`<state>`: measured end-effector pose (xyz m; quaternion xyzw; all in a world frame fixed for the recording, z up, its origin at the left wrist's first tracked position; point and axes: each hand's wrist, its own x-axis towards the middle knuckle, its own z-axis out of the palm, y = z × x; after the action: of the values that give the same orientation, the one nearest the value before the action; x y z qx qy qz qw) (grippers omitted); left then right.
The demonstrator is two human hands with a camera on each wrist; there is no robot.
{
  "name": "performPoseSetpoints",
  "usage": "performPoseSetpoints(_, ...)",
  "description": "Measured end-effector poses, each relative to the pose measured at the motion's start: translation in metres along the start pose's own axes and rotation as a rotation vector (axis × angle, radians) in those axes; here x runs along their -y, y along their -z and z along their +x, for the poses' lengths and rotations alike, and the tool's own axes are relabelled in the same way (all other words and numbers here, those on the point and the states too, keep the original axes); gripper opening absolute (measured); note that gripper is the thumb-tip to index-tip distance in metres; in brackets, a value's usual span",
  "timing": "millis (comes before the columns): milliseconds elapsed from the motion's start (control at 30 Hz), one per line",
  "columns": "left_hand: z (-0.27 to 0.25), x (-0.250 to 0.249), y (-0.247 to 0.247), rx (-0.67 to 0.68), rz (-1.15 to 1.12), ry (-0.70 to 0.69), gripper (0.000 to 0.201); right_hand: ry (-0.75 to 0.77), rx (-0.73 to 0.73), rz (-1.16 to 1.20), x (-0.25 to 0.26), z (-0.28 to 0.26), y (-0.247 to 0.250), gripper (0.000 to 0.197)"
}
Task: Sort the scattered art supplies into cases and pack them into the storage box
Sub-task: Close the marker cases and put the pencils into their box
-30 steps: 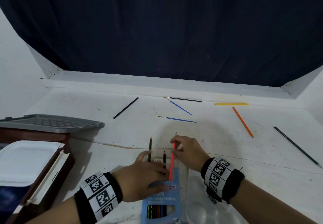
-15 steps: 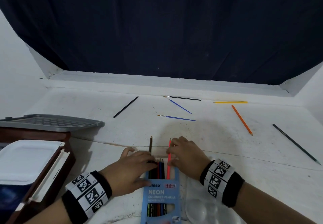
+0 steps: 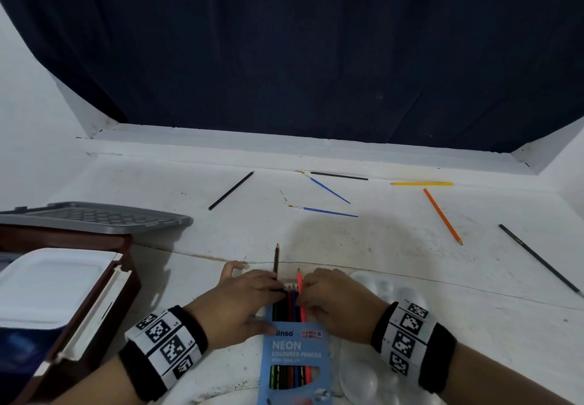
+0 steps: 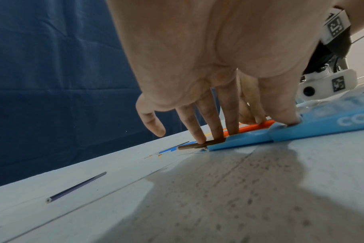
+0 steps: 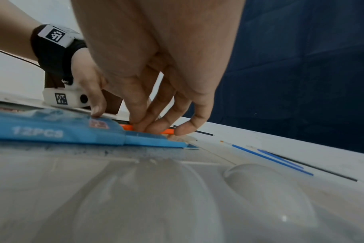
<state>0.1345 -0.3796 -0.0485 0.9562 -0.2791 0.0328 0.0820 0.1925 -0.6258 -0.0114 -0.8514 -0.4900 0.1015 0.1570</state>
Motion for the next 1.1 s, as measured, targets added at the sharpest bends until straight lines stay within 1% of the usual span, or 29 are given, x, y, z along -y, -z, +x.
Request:
performPoseSetpoints(100,0.001,-0.001,0.0,-0.004,0.001,0.002,0.056,0.002,-0.04,-0.06,-0.003,0.001,0.001,0.041)
performPoseSetpoints(133,0.001,-0.001,0.001,-0.001,0.005,0.003,0.055,0.022,-0.041,-0.088,-0.004,0.003,0.0,0.041)
performPoseSetpoints(167,0.001,-0.001,0.001,0.005,0.005,0.006,0.055,0.05,-0.032,-0.12,-0.005,0.005,-0.002,0.039)
performPoseSetpoints(233,0.001,-0.002,0.001,-0.002,-0.012,0.004,0.054,0.079,-0.014,-0.183,-0.007,0.009,-0.007,0.027)
performPoseSetpoints(300,0.002,-0.001,0.0,-0.025,-0.05,0.004,0.055,0.058,0.043,-0.209,-0.004,0.011,-0.008,0.018)
performPoseSetpoints(367,0.002,0.0,0.0,-0.032,-0.085,-0.001,0.057,0.04,0.081,-0.223,-0.002,0.01,-0.006,0.015)
performPoseSetpoints(433,0.003,0.0,0.0,-0.033,-0.096,-0.011,0.058,0.035,0.084,-0.15,-0.003,0.01,0.0,0.021)
performPoseSetpoints(500,0.004,0.0,0.0,-0.018,-0.108,-0.011,0.059,0.031,0.068,-0.079,-0.004,0.01,0.005,0.031)
performPoseSetpoints(567,0.005,0.0,0.001,0.007,-0.12,0.001,0.062,0.025,0.049,-0.106,-0.007,0.011,0.006,0.037)
performPoseSetpoints(633,0.004,0.002,-0.001,-0.03,-0.091,-0.009,0.06,-0.011,0.064,-0.158,-0.007,0.011,0.005,0.036)
performPoseSetpoints(700,0.003,0.001,0.0,-0.02,-0.08,0.008,0.058,-0.027,0.078,-0.174,-0.005,0.012,0.003,0.032)
performPoseSetpoints(800,0.003,-0.002,0.004,0.04,-0.038,0.038,0.058,-0.012,0.093,-0.252,-0.003,0.015,0.004,0.028)
performPoseSetpoints(867,0.006,-0.004,0.007,0.054,0.007,0.014,0.064,0.016,0.087,-0.284,-0.004,0.016,0.002,0.027)
performPoseSetpoints(900,0.008,-0.005,0.01,0.071,-0.016,0.024,0.069,0.03,0.073,-0.285,-0.005,0.016,0.0,0.028)
performPoseSetpoints(967,0.011,-0.009,0.016,0.172,-0.085,0.06,0.074,0.054,0.052,-0.281,-0.008,0.015,-0.005,0.031)
performPoseSetpoints(1033,0.014,-0.012,0.021,0.233,-0.087,0.088,0.068,0.067,0.047,-0.241,-0.006,0.014,-0.005,0.03)
performPoseSetpoints(1100,0.018,-0.012,0.026,0.272,-0.076,0.101,0.059,0.051,0.041,-0.143,-0.005,0.012,-0.004,0.035)
